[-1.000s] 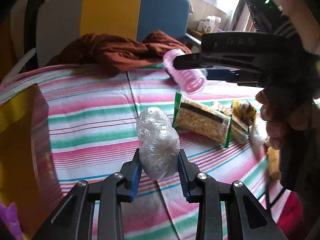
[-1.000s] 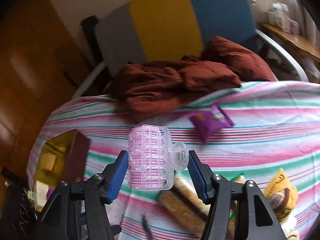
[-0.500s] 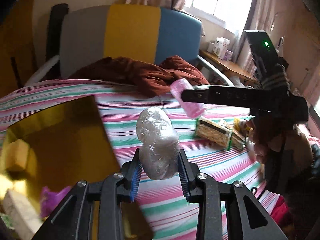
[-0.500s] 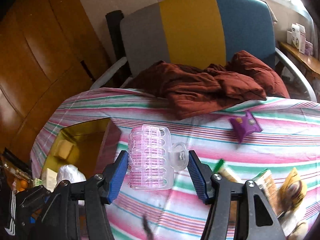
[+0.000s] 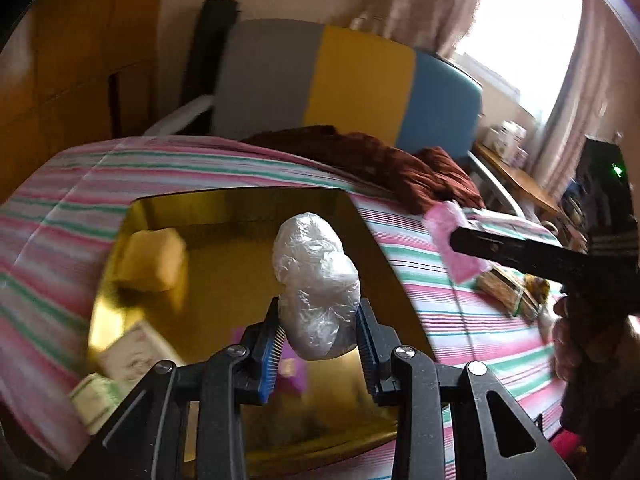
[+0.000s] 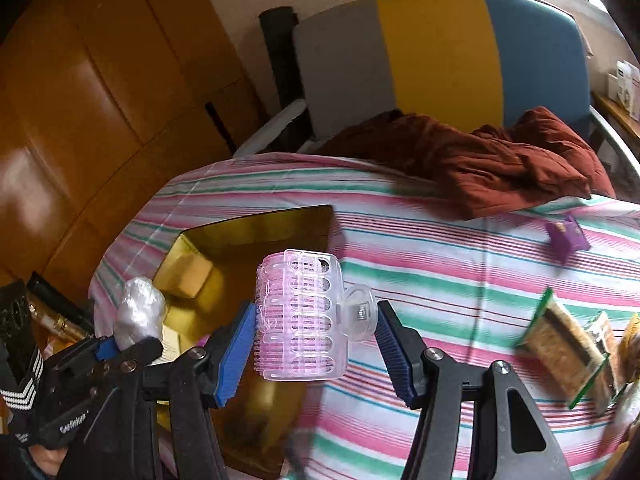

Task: Organize objects
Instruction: 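Carry the wrapped item and pink roller over the tin and release them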

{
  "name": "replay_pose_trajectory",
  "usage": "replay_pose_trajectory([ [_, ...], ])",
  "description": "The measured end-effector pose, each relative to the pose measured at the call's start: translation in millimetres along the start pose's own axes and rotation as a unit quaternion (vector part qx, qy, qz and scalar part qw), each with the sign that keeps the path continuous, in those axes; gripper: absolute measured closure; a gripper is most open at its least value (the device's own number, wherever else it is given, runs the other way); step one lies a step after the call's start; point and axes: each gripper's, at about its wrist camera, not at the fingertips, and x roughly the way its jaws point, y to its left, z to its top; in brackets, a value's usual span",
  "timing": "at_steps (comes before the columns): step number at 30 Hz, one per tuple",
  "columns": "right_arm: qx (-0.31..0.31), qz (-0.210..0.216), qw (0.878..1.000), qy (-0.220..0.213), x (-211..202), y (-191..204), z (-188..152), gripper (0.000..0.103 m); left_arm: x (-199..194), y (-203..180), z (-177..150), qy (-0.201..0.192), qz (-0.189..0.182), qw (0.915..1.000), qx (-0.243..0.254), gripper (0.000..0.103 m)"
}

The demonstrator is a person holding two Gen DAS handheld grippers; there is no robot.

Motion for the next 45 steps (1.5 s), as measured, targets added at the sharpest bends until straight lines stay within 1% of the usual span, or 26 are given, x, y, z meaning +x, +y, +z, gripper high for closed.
replay_pose_trajectory([
  [5,-0.021,-0.004,1.0,0.011,13,29,2,0.043,-17,40,-4,-0.014,0.02,0.9992,-0.031,0.068],
  [8,-0.039,-0.022,0.999,0.023,26,45,3,0.043,-23,56,-3,-0.025,0.027,0.9983,-0.045,0.068],
  [10,-0.051,-0.027,0.998,0.031,36,53,5,0.043,-27,66,-1,-0.031,0.034,0.9977,-0.051,0.068],
  [13,-0.056,-0.053,0.996,0.037,57,60,18,0.042,-26,77,4,-0.035,0.046,0.997,-0.052,0.068],
  [15,-0.051,-0.051,0.997,0.032,66,62,29,0.041,-23,83,7,-0.034,0.056,0.9963,-0.057,0.068],
  [16,-0.044,-0.056,0.997,0.029,69,62,35,0.037,-20,86,9,-0.033,0.057,0.9962,-0.056,0.068],
  [17,-0.038,-0.062,0.997,0.029,73,61,40,0.034,-18,88,10,-0.034,0.063,0.9959,-0.057,0.063],
  [19,-0.031,-0.071,0.997,0.022,73,59,45,0.034,-15,93,11,-0.032,0.067,0.9952,-0.064,0.056],
  [21,-0.028,-0.071,0.997,0.02,70,58,43,0.034,-13,97,11,-0.033,0.073,0.9945,-0.068,0.051],
  [22,-0.028,-0.071,0.997,0.022,69,58,40,0.034,-13,99,10,-0.032,0.075,0.9943,-0.069,0.046],
  [23,-0.028,-0.071,0.997,0.024,69,57,37,0.034,-12,101,8,-0.03,0.077,0.9938,-0.074,0.046],
  [27,-0.02,-0.076,0.996,0.034,65,52,19,0.034,-12,103,4,-0.026,0.079,0.9935,-0.078,0.046],
  [30,-0.013,-0.077,0.996,0.035,60,51,8,0.034,-16,101,0,-0.028,0.08,0.9934,-0.078,0.044],
  [36,-0.008,-0.078,0.996,0.03,47,53,-10,0.034,-28,92,-5,-0.035,0.077,0.994,-0.069,0.038],
  [40,-0.015,-0.076,0.997,0.023,35,62,-18,0.033,-36,82,-6,-0.043,0.073,0.9946,-0.061,0.033],
  [43,-0.024,-0.077,0.997,0.016,27,68,-23,0.033,-42,75,-8,-0.049,0.072,0.9948,-0.052,0.032],
  [45,-0.029,-0.079,0.996,0.01,22,72,-27,0.033,-47,71,-10,-0.055,0.075,0.9946,-0.046,0.03],
])
